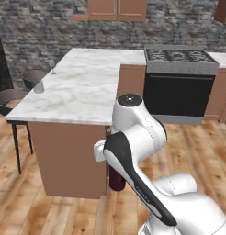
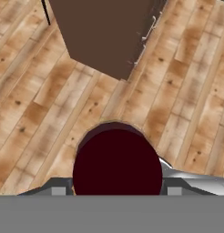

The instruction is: There is a wine glass and glass cup on the dining counter. Place the wine bottle next to the wine glass and the juice bottle next to the glass cup.

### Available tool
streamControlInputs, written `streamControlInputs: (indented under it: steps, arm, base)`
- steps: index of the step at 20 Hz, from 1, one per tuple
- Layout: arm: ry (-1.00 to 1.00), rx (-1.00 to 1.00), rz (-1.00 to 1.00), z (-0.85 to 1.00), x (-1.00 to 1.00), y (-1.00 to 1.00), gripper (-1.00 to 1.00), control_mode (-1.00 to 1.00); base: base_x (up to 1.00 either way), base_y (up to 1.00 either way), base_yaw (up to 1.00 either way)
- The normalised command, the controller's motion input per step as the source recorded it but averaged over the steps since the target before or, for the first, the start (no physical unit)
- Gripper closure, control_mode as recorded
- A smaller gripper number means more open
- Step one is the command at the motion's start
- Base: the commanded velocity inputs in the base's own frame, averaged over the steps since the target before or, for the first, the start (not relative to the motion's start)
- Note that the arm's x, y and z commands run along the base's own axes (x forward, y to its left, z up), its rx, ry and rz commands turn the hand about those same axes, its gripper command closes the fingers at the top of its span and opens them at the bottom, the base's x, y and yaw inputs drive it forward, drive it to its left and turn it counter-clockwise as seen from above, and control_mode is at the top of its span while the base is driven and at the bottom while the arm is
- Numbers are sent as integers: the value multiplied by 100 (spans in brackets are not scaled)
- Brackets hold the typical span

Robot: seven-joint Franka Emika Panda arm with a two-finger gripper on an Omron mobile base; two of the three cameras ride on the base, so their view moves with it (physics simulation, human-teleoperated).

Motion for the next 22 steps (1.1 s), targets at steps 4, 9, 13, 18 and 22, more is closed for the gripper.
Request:
streamControlInputs:
  steps: [4,9,13,18,22]
  arm:
    - [0,0,0,0,0,0,100,100]
    - [0,0,0,0,0,0,100,100]
    - [0,0,0,0,0,0,100,100]
    - [0,0,0,0,0,0,100,100]
    - [0,0,0,0,0,0,100,100]
  base:
    - [72,72,0]
    - [69,76,0]
    - [68,74,0]
    - [73,59,-5]
    - [79,33,-15]
